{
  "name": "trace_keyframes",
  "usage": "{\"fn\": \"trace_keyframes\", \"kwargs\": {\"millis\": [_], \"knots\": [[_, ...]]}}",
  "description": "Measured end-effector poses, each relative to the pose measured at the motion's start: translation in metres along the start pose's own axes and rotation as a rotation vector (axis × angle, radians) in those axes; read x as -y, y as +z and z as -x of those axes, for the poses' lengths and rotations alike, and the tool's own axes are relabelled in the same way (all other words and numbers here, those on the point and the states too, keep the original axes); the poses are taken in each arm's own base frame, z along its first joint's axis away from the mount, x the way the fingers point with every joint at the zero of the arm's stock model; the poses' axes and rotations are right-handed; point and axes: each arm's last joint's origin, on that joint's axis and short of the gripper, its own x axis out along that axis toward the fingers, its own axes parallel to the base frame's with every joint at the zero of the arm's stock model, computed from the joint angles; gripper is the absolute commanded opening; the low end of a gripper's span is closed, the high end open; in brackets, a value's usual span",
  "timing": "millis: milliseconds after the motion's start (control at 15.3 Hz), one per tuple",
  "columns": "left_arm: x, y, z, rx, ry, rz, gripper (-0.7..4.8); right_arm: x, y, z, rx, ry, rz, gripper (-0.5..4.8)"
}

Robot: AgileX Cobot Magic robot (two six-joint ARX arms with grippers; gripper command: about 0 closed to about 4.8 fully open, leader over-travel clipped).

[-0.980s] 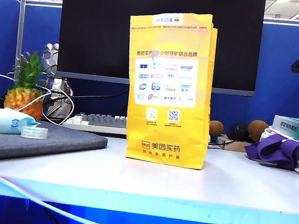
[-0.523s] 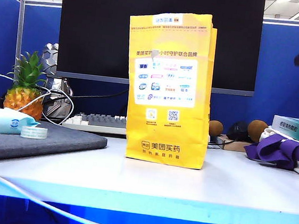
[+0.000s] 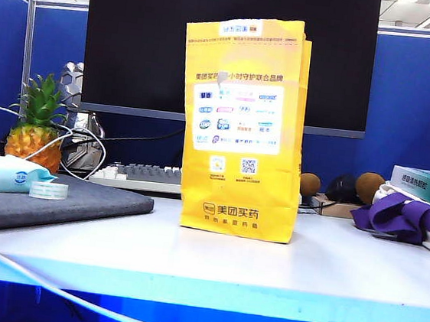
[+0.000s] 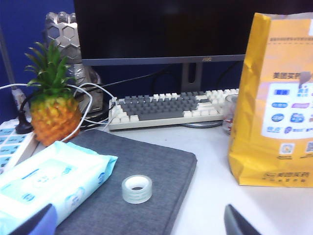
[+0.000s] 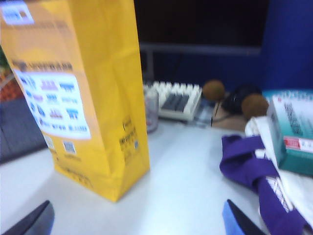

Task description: Pick up the orange and throw it into the yellow paper bag.

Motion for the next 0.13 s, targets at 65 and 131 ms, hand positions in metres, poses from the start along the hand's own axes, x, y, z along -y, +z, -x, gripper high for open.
{"fn": "trace_keyframes", "kwargs": {"millis": [65,131], "knots": [[0.0001,0.0,0.0,0.0,-0.002,0.0,4.79,0.0001,0.001,0.0015,0.012,0.001,-0.001,4.79],[0.0001,0.0,0.0,0.0,-0.001,0.0,4.79,0.0004,0.0033,0.0044,0.04,0.001,-0.004,4.79]]}}
